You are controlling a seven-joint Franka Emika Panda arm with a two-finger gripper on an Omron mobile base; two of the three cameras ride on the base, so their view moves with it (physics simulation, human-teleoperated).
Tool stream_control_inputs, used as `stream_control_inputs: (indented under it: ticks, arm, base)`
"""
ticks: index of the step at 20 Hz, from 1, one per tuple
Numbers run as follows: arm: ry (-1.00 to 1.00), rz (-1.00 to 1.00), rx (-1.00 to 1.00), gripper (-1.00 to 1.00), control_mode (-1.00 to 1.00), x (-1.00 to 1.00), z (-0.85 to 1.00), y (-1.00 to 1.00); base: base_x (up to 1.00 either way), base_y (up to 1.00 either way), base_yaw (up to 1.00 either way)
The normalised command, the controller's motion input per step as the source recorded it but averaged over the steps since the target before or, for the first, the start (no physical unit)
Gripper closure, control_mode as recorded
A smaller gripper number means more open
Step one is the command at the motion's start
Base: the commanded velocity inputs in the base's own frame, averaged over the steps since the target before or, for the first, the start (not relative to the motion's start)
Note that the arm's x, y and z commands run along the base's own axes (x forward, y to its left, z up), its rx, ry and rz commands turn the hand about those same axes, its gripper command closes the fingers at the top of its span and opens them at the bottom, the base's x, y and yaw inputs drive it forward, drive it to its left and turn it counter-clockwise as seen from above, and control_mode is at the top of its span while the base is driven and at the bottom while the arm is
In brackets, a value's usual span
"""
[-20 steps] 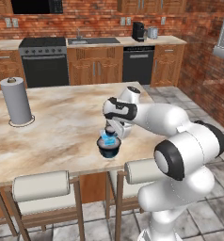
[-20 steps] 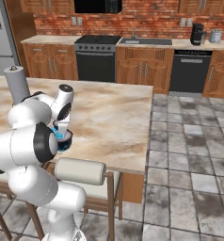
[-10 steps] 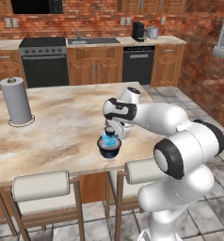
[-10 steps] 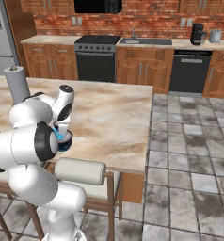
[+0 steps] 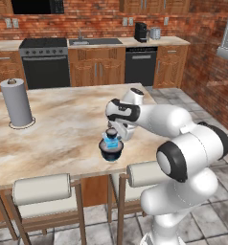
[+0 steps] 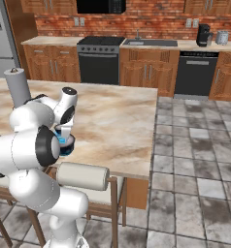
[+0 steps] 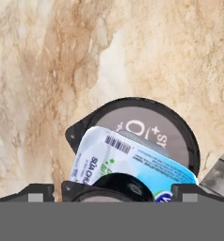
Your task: Stack the yogurt containers by placing the smaller containers on top of the larger containers.
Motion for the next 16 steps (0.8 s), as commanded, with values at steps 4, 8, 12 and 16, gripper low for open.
stream_control_inputs:
  ticks: [4, 8, 12, 16]
  arm:
    - [0.00, 0.00, 0.00, -1.00, -1.00, -0.06, 0.13, -0.07]
    - [0.00, 0.00, 0.01, -1.00, -1.00, -0.09, 0.24, -0.04]
    - [0.00, 0.00, 0.01, -1.00, -1.00, -0.14, 0.35, -0.07]
    - [-0.01, 0.00, 0.01, -1.00, -1.00, -0.27, 0.40, -0.15]
  base:
    - [0.00, 0.00, 0.00]
    - [0.00, 0.00, 0.00]
    - [0.00, 0.00, 0.00]
    - [0.00, 0.00, 0.00]
